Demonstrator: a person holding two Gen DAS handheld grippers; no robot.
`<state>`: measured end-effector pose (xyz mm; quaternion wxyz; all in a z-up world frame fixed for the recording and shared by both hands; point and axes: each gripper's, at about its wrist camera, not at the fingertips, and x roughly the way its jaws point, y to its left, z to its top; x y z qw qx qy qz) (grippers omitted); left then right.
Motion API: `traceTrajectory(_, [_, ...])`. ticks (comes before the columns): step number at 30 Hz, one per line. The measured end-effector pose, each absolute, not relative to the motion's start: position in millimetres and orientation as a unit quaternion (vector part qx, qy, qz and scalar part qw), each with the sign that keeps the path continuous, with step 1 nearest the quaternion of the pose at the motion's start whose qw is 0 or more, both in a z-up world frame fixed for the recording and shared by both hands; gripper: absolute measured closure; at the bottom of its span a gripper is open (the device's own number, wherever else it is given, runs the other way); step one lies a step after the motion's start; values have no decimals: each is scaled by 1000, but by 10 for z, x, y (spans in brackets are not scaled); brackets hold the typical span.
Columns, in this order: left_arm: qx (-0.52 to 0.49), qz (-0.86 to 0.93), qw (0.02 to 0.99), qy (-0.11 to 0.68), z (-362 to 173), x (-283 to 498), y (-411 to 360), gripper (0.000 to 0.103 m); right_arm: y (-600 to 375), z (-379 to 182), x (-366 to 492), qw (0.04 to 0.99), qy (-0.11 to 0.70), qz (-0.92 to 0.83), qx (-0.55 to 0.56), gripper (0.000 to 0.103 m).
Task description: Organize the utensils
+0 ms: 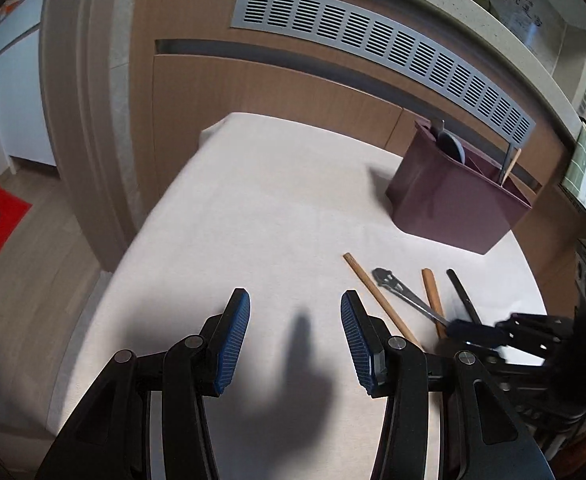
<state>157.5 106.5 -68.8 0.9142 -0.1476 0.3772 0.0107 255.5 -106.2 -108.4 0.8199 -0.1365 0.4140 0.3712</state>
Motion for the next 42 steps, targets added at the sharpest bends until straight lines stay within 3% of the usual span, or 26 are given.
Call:
traceTrajectory(9, [-152, 6, 913, 378, -690, 1563, 1123, 54, -678, -1178, 2598, 815, 418, 365, -165, 81])
traceTrajectory(17, [-154, 2, 915, 374, -659, 1553, 1113, 54, -828, -1130, 2518, 819, 412, 364, -164, 97])
traceTrajectory(22, [-146, -7, 915, 377, -647, 1568, 1032, 54, -1051, -981, 2559, 826, 399, 376, -127, 95])
traceTrajectory(26, [-144, -12, 913, 381, -642, 1589, 1001, 54, -1088, -986, 2700, 831, 392, 364, -151, 87])
traceTrajectory(35, [-145, -8, 909, 391, -684, 1605, 1031, 54, -896, -1158, 3110, 781, 447, 404, -162, 84])
traceTrajectory(42, [-157, -7, 903, 399, -769, 1622, 1083, 54, -1040, -1173, 2833, 788, 420, 402, -204, 83])
